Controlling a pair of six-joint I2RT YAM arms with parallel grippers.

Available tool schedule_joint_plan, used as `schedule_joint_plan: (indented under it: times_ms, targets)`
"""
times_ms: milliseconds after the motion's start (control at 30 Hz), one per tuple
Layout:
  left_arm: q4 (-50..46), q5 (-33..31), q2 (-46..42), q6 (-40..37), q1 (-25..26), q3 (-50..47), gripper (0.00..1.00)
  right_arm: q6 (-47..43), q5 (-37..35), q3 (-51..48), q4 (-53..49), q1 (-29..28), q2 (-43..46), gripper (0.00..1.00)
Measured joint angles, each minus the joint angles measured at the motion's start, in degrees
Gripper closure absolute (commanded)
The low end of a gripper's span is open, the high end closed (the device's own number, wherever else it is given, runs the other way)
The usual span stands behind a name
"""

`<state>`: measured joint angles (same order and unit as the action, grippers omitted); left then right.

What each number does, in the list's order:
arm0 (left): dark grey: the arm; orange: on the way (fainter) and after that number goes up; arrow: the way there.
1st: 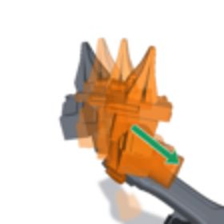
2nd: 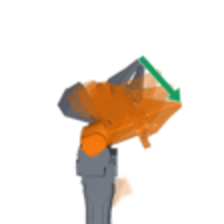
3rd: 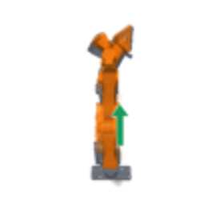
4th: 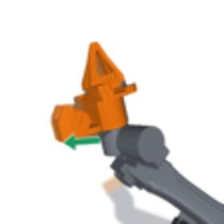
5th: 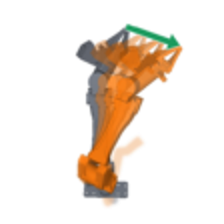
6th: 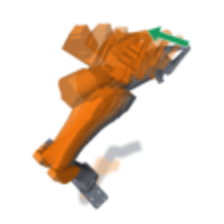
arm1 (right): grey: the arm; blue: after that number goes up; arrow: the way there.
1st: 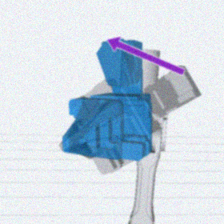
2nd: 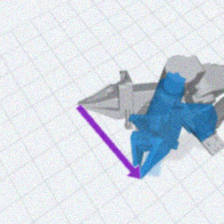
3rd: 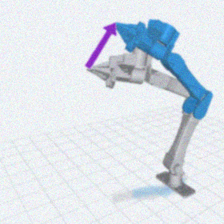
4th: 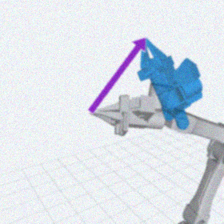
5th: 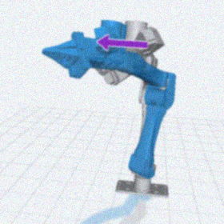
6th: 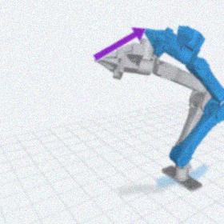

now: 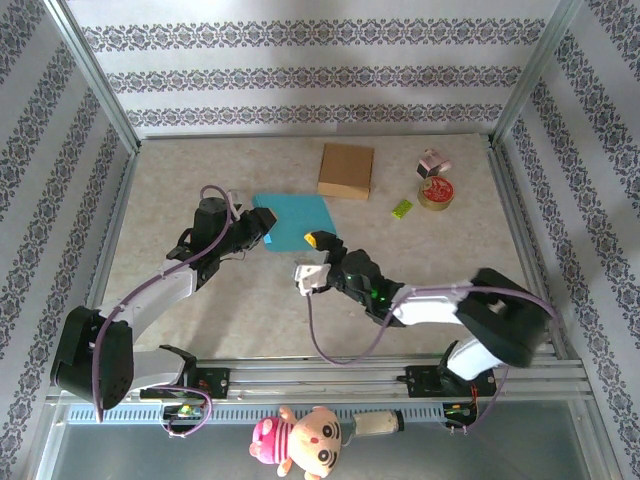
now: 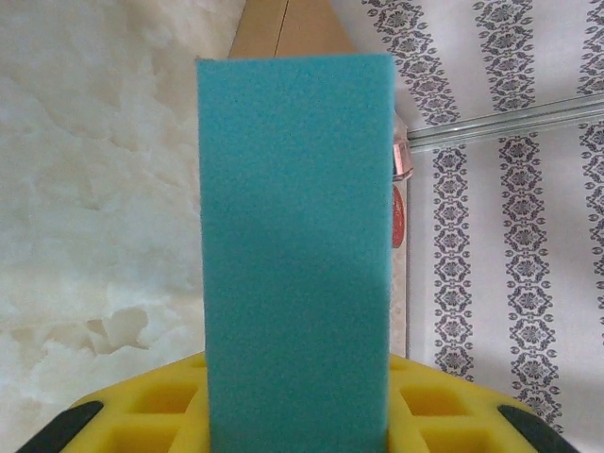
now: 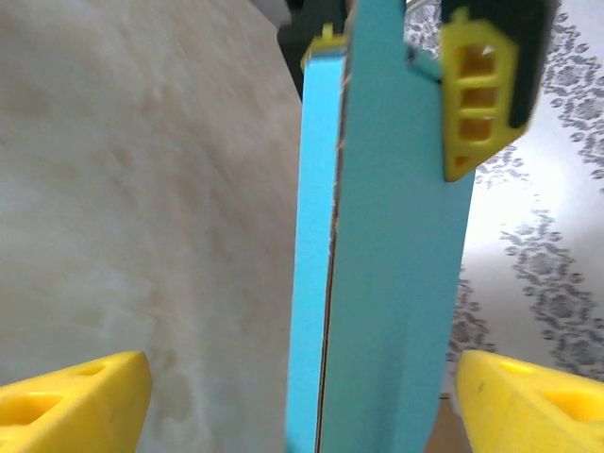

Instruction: Fold the paper box

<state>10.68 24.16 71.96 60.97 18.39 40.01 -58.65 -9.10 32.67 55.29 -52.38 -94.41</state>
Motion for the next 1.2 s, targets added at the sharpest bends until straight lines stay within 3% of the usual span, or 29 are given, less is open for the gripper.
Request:
schedule_joint_plan:
  times_ms: [100, 200, 433, 500, 633, 800, 900, 967, 1067, 1200]
  targets:
    - [0.1, 0.7, 0.0, 1.1, 0.0, 0.0, 0.76, -6.1, -5.4, 3.6, 7.3, 0.0, -6.8, 0.13]
    - [0.3, 1.0, -0.1, 2.1, 0.0, 0.0, 0.76, -10.6, -8.9, 5.8, 13.0, 0.0, -11.0, 0.19]
    - [1.5, 0.7, -0.3, 3.6, -0.1, 0.0, 0.74, -13.9, -11.0, 5.9, 18.1, 0.0, -13.2, 0.54]
    - [1.7, 0.8, -0.6, 4.0, -0.1, 0.1, 0.69, -14.2, -11.0, 5.8, 18.6, 0.0, -13.2, 0.6]
    - [1.2, 0.9, -0.9, 4.5, -0.1, 0.1, 0.49, -13.3, -10.8, 4.9, 19.9, 0.0, -12.7, 0.72]
    - [-2.2, 0.9, -2.9, 2.0, -0.1, 1.5, 0.33, -10.2, -9.3, 1.6, 14.4, 0.0, -6.8, 0.76]
    - [-9.1, -1.6, -6.4, -3.9, 0.0, 5.1, 0.26, -6.6, -7.2, 0.6, 4.3, 0.0, 1.6, 0.75]
    - [-13.6, -5.3, -10.0, -9.7, 0.0, 8.0, 0.21, -3.3, -3.1, 3.0, -10.5, 0.8, 9.2, 0.74]
    - [-17.9, -11.4, -16.5, -18.9, 0.0, 11.7, 0.18, 1.5, 7.5, 12.8, -36.0, 3.5, 15.8, 0.73]
    - [-22.6, -15.3, -23.9, -30.7, 0.0, 13.4, 0.16, 4.2, 18.1, 31.1, -67.3, 6.2, 14.9, 0.72]
